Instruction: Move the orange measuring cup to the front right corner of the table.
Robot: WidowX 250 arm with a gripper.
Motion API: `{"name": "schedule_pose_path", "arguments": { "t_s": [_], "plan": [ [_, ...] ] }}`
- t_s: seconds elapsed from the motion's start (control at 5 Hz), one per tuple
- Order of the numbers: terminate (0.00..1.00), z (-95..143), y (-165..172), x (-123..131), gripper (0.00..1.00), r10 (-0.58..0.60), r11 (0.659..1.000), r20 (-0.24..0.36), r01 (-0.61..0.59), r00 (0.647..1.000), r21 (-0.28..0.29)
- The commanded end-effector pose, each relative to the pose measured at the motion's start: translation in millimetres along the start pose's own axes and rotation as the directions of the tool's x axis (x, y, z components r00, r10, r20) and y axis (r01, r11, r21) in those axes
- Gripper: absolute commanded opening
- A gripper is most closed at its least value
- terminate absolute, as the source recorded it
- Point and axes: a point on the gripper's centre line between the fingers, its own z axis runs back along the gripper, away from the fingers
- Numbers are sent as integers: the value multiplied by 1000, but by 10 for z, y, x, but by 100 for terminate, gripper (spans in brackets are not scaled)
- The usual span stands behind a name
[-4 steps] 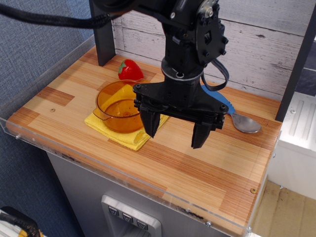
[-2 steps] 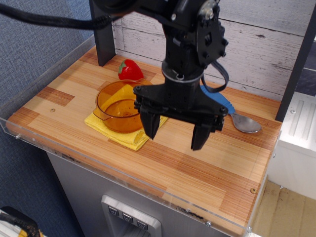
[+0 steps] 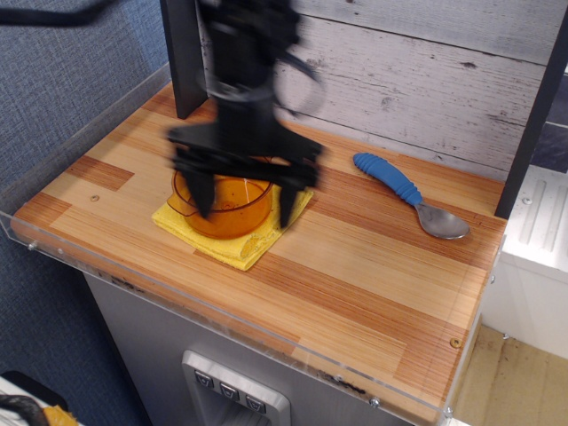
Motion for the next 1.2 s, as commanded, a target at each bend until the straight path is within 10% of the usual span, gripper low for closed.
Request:
{"name": "schedule_pose_path", "arguments": {
  "t_s": [0.0,1.0],
  "plan": [
    [0,124,524,397,100,50,998,121,-55,991,40],
    [0,-559,739,667,100,7,1000,91,-8,996,10]
  ]
}}
